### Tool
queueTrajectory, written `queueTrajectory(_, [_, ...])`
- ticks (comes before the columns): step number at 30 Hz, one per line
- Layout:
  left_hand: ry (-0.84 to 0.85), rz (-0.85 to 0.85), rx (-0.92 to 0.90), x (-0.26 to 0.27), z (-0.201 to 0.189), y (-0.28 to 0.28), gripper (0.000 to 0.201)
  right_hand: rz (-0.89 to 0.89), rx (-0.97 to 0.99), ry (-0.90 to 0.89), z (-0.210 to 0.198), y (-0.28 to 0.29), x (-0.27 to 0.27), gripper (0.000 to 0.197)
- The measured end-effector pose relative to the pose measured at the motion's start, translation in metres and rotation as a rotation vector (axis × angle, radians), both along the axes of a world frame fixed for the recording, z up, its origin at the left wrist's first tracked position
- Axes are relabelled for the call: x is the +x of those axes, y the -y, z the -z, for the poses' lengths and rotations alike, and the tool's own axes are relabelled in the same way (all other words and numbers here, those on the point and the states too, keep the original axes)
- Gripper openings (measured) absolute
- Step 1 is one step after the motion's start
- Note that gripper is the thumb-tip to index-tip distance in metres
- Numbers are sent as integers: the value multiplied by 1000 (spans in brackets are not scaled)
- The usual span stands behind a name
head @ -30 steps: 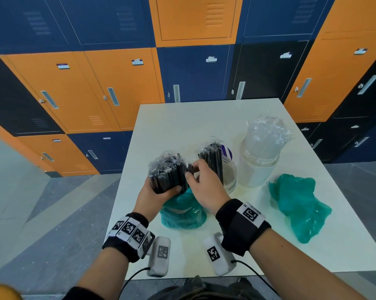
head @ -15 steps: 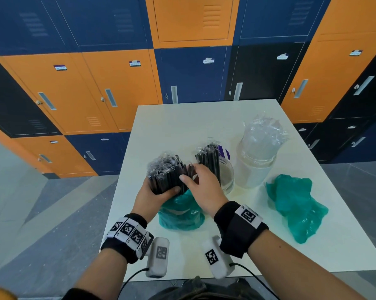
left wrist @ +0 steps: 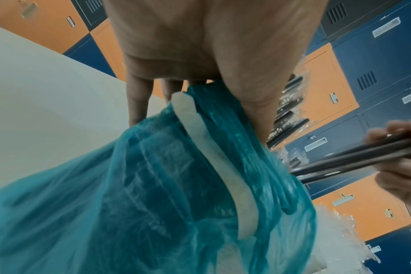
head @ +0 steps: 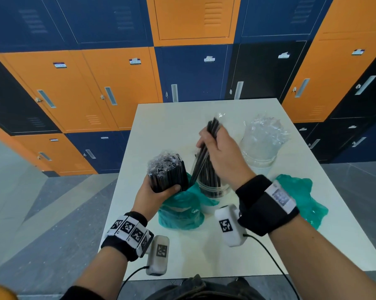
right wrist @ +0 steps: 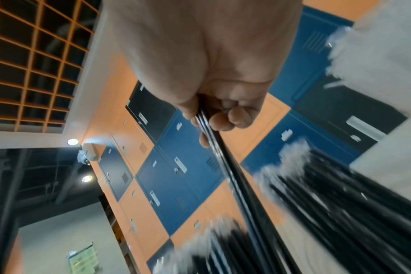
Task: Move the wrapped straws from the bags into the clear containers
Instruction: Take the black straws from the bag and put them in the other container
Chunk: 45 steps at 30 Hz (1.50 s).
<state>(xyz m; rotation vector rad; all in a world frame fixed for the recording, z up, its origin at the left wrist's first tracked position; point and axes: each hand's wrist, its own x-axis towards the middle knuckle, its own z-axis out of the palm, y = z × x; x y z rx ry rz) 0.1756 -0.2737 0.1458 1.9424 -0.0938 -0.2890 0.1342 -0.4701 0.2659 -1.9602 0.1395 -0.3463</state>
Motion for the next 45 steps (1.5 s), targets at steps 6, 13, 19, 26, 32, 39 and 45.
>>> queueTrajectory(6, [-10, -5, -5, 0, -5, 3, 61, 160, -17, 144, -41, 24, -2, 14])
queueTrajectory(13, [-26, -13, -1, 1, -5, 4, 63, 169, -243, -188, 14, 38, 2, 22])
queueTrajectory(19, [-37, -25, -11, 3, -2, 4, 71, 189, -648, -364, 84, 40, -5, 37])
queueTrajectory(26, [-25, -18, -3, 2, -3, 4, 68, 285, -638, -305, 88, 37, -6, 41])
queueTrajectory(32, [-26, -21, -15, 3, 0, 2, 67, 375, -338, -187, 80, 28, -12, 39])
queueTrajectory(39, [-13, -17, -24, 4, 5, 0, 68, 146, -274, 52, 62, -16, -16, 13])
queueTrajectory(45, [-23, 21, -57, 1, 5, -3, 70, -56, -226, -254, 68, -34, -3, 67])
